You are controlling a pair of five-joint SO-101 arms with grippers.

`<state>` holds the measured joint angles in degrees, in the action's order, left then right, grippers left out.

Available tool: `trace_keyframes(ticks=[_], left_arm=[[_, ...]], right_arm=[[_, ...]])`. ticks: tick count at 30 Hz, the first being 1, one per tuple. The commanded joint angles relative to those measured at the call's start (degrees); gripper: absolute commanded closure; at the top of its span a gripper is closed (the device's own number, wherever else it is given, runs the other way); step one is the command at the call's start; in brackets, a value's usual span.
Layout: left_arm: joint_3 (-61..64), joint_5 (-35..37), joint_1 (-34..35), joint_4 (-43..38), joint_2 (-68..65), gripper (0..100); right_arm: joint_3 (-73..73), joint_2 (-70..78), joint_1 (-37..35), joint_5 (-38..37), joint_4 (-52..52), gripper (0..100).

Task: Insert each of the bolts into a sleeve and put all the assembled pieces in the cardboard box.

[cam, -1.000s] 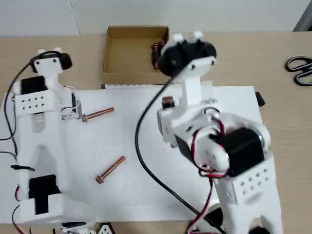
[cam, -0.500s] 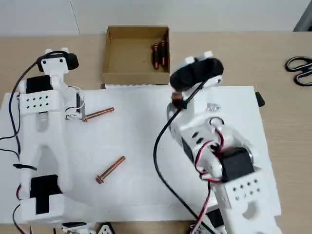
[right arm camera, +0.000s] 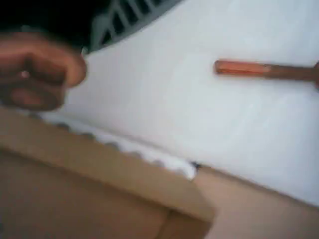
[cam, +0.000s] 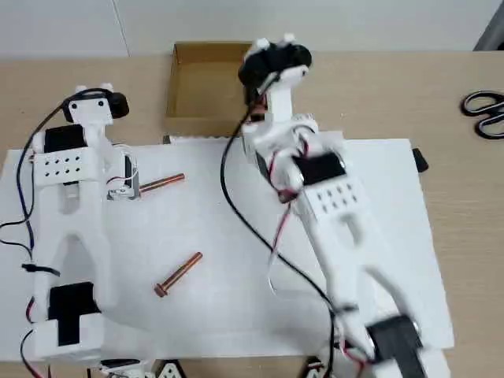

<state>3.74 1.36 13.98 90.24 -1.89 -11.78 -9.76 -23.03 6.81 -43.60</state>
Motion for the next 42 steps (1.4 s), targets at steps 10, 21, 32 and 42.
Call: trace_keyframes(ticks=[10, 21, 32, 42], left_arm=[[5.14, -0.26, -0.26, -3.96, 3.16, 89], [7.78, -0.26, -0.26, -5.71, 2.81, 89], [9.27, -0.26, -0.62, -5.71, 2.99, 89], [15.52, 0.00, -4.92, -8.62, 3.16, 89]], right_arm=[[35.43, 30.02, 3.65, -0.44, 2.68, 99.7], [55.38, 48.22, 3.30, -0.70, 3.21, 99.6], [83.96, 73.45, 3.21, -0.70, 2.68, 99.4], [100.31, 81.10, 3.38, -0.70, -8.31, 78.3]])
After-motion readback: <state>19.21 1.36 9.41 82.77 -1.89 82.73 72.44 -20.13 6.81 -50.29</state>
